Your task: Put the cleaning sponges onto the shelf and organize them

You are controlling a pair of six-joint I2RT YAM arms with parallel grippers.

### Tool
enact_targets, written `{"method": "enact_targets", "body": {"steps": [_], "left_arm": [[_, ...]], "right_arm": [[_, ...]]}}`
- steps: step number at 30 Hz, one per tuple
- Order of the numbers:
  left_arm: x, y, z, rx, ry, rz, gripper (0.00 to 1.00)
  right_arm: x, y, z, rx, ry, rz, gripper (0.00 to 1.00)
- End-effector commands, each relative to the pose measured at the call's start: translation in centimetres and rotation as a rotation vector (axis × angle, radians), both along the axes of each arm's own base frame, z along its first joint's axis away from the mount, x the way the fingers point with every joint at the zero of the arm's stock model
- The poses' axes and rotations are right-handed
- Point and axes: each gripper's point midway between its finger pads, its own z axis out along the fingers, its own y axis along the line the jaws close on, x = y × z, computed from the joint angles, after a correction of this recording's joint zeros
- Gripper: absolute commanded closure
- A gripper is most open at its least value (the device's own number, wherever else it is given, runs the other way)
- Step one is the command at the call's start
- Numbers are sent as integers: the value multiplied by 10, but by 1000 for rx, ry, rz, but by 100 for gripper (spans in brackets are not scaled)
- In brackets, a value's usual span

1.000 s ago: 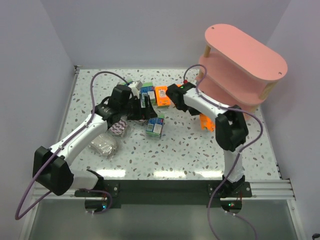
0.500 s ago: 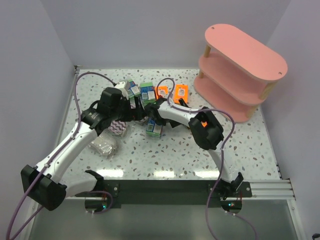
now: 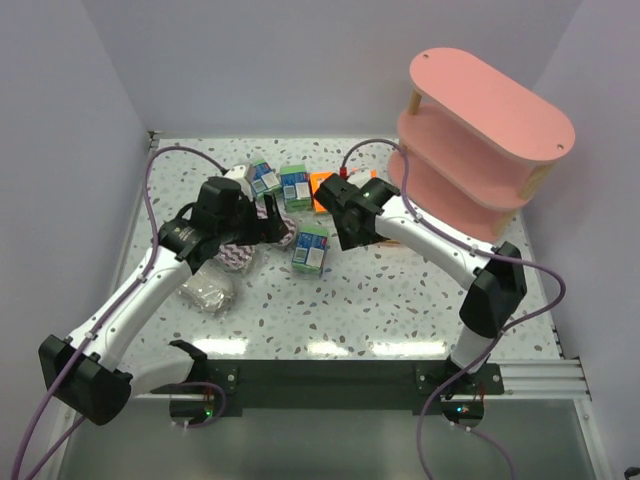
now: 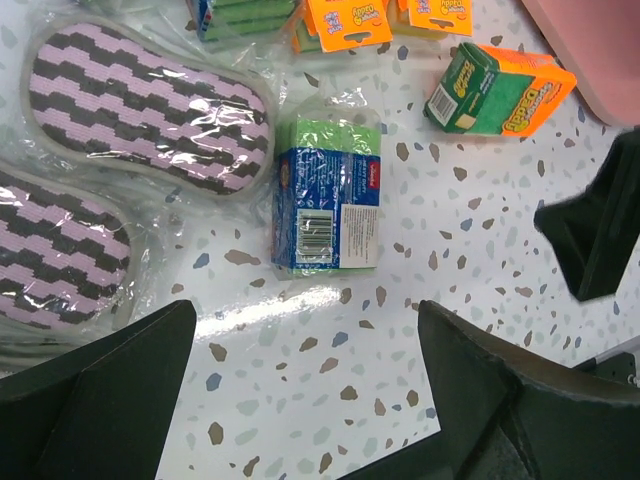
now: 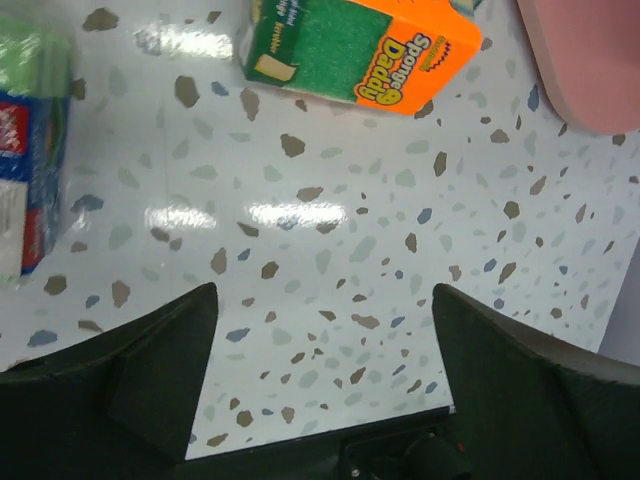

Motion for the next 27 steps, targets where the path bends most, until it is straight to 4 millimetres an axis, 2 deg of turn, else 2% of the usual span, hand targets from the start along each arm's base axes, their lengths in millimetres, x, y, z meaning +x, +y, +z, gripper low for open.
{"method": "enact_targets", "body": {"steps": [1, 3, 6, 9, 11, 12, 14, 15, 17, 18, 20, 21, 22, 23, 24, 26, 27], "left_arm": [[-1, -5, 2, -39, -15, -19, 2], [-1, -10, -2, -52, -3, -40, 3], [-1, -15, -3, -64, 2, -56, 4], [-1, -18, -3, -78, 0, -73, 4], [-1, -20, -4, -83, 2, -83, 4], [-1, -21, -5, -83, 6, -85, 4], [-2, -22, -6, -84, 11, -94, 4], [-3, -22, -7, -84, 15, -95, 4], [-4, -22, -9, -85, 19, -101, 4], [-6, -21, -13, -80, 26, -103, 4], [-7, -22, -16, -80, 31, -105, 4], [-8, -21, -17, -78, 33, -108, 4], [-8, -21, -18, -77, 36, -110, 4], [-8, -21, -18, -77, 34, -111, 4], [-9, -21, -20, -74, 38, -111, 4], [-10, -20, -20, -73, 37, -112, 4], [-10, -20, -21, -70, 39, -112, 4]], "right_arm": [[19, -36, -23, 41, 28, -201, 15], [29, -50, -22, 138, 8, -292, 23], [41, -57, -20, 256, -47, -386, 37], [51, -56, -18, 340, -94, -455, 50], [57, -54, -23, 401, -107, -518, 53], [58, -61, -33, 411, -89, -565, 53], [59, -58, -41, 474, -88, -636, 43], [54, -64, -47, 480, -87, -668, 33], [61, -58, -48, 569, -131, -729, 27], [56, -62, -60, 578, -122, -766, 22], [66, -58, -57, 678, -181, -826, 20], [63, -60, -67, 687, -177, -852, 20], [74, -55, -60, 761, -225, -847, 20], [77, -50, -59, 805, -240, -858, 20], [76, -51, -65, 820, -251, -872, 22], [86, -49, -57, 899, -311, -892, 24], [89, -47, -60, 926, -329, -894, 26]]}}
